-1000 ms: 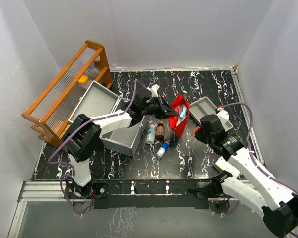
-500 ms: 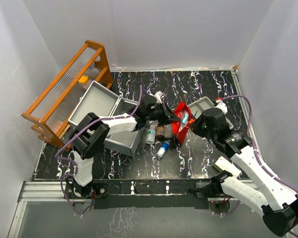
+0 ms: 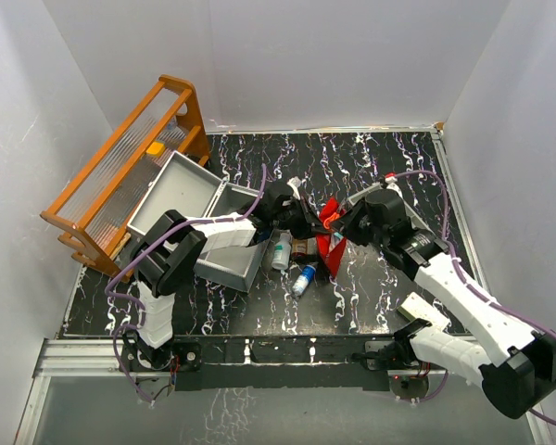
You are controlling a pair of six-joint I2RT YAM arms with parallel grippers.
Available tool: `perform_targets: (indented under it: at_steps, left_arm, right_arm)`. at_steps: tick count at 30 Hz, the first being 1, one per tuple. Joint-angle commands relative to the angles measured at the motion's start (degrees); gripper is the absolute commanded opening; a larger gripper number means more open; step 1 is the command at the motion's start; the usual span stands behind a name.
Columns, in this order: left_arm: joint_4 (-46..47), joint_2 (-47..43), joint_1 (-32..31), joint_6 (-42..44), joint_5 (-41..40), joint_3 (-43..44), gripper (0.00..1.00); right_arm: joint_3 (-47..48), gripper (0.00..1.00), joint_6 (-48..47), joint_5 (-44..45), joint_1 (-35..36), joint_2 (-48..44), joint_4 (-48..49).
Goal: Organize the medicine kit
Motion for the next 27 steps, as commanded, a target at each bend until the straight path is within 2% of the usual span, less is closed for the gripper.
perform_targets:
  at_steps: [1,9,18,27]
  left_arm:
    - [-2.10,-1.27,-0.35,2.00,-0.22,1.57,0.00]
    - [-4.02,-1.29,-0.34,3.24,-0.12,2.27,0.00]
    - [-3.85,-1.45,-0.33,3.62,0.72,2.56,0.00]
    - [-4.06,-1.65,-0.35,3.78,1.12,3.00,0.00]
  right_arm:
    - [-1.22,0.00,4.58,-2.24,0.00,1.67,7.59]
    - [-3.53,0.00,5.53,-2.37,-0.73,4.78,8.44]
    - [-2.67,0.00,1.20,-3.72,-1.48,9.98,8.13]
    - [-2.14,0.00,1.24,-0.62,-2.00,11.98,2.96]
